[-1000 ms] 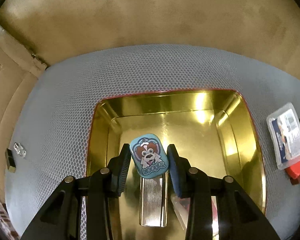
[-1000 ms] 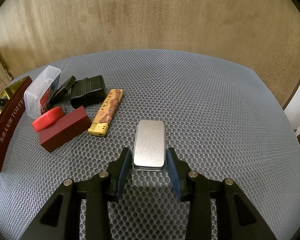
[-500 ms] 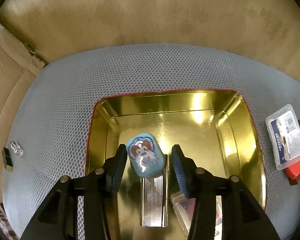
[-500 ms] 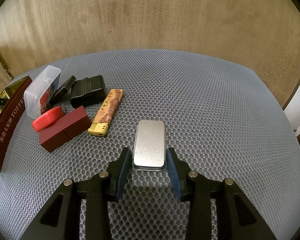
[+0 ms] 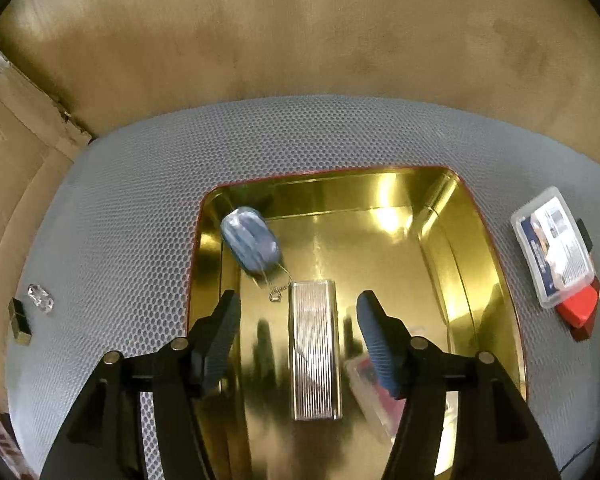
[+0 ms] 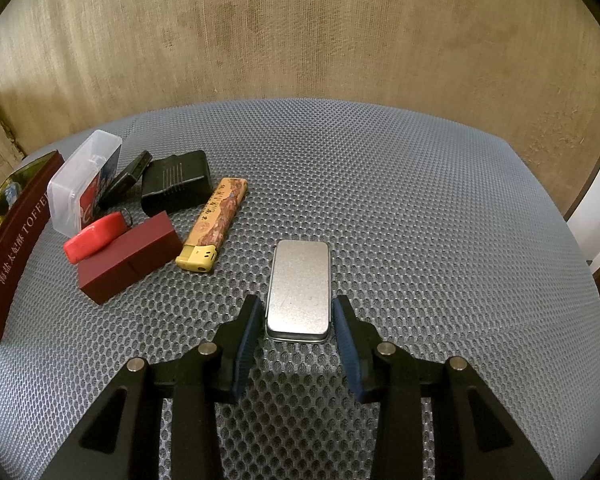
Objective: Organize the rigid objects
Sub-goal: 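Lift the left tool up and away from the gold tray, then lower the silver metal tin into the gold tray and open the right tool, then move the right tool to the dark red block and close around it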
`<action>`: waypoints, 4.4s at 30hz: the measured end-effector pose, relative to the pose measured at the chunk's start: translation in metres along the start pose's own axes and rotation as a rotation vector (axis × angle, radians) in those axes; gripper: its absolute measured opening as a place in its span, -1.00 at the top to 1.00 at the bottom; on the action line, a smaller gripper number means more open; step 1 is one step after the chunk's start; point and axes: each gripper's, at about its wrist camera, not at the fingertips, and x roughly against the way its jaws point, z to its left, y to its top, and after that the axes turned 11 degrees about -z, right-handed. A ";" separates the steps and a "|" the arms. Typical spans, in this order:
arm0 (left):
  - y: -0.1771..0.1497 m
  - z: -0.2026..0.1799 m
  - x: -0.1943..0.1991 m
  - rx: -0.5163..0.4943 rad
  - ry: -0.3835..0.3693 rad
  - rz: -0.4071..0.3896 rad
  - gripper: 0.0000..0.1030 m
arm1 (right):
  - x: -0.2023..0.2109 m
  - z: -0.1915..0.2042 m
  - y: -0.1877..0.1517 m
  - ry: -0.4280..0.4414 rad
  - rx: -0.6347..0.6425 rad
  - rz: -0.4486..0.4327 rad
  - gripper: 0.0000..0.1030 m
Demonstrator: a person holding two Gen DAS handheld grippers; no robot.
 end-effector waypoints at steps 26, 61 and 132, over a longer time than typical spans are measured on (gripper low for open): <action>-0.052 -0.008 0.079 -0.105 -0.004 -0.188 -0.44 | 0.001 0.001 -0.001 -0.013 0.005 0.001 0.27; -0.049 0.030 0.079 -0.009 -0.003 -0.212 -0.66 | 0.063 0.068 0.011 0.007 0.025 -0.054 0.34; -0.049 0.086 0.066 0.186 0.077 -0.170 -0.70 | 0.041 0.149 0.013 0.073 0.031 -0.005 0.06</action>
